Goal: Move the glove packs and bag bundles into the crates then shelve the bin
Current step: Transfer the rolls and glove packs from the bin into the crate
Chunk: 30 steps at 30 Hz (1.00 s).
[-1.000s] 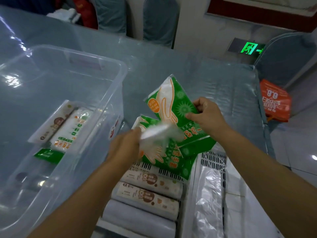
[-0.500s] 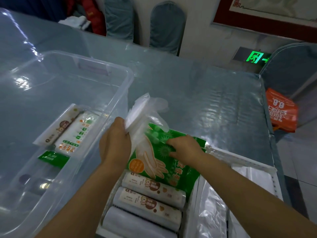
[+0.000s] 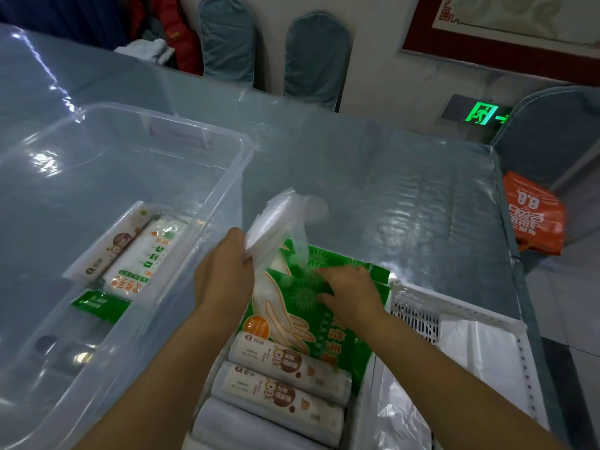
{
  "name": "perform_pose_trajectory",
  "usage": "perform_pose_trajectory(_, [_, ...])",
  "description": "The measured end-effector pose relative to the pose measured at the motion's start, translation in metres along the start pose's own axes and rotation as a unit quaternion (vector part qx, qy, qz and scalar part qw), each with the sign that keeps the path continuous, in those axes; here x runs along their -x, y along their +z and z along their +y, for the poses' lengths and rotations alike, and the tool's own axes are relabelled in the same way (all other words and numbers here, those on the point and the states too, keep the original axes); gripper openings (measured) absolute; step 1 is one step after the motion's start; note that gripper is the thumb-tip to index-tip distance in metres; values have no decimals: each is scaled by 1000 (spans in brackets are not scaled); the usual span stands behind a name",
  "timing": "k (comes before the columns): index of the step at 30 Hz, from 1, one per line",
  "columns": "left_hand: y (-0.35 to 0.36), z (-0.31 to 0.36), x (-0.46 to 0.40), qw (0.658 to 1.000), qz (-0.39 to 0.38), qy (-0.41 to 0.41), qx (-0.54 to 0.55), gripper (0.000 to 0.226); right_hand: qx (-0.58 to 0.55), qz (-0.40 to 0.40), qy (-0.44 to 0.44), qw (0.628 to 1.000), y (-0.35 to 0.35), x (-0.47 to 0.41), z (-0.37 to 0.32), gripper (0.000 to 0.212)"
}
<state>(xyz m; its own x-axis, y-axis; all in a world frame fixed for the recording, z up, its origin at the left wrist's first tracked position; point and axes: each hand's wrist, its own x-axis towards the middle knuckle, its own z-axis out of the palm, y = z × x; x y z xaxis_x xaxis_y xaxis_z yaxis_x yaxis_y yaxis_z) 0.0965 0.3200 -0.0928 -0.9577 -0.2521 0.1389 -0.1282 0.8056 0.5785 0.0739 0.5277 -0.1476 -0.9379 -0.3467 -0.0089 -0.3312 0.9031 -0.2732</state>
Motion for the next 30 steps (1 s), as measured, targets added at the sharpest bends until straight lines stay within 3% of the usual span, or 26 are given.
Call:
perform_pose_trajectory(3, [1, 5, -3, 997, -56, 53, 1, 7, -108, 115, 64, 985, -18, 4, 15, 32])
perform_pose_trajectory(7, [7, 13, -1, 956, -233, 167, -67, 4, -214, 205, 152, 943, -35, 17, 42, 20])
perform_pose_trajectory(11, [30, 13, 4, 900, -300, 252, -189, 16, -258, 196, 185, 928, -37, 32, 54, 19])
perform_pose_trajectory(16, [53, 8, 11, 855, -321, 298, -277, 25, -285, 91, 125, 946, -26, 44, 30, 13])
perform_pose_trajectory(17, [56, 7, 11, 858, -314, 299, -278, 30, -286, 56, 106, 951, -23, 47, 23, 12])
perform_pose_trajectory(21, [56, 0, 13, 886, -280, 284, -234, 65, -129, -43, 9, 991, -6, 54, 9, 62])
perform_pose_trajectory(25, [52, -8, 20, 923, -224, 260, -173, 70, -57, -19, -26, 998, 6, 58, 6, 39])
perform_pose_trajectory(30, [56, -17, 26, 918, -235, 261, -184, 58, -45, -7, -25, 999, 12, 54, 10, 36])
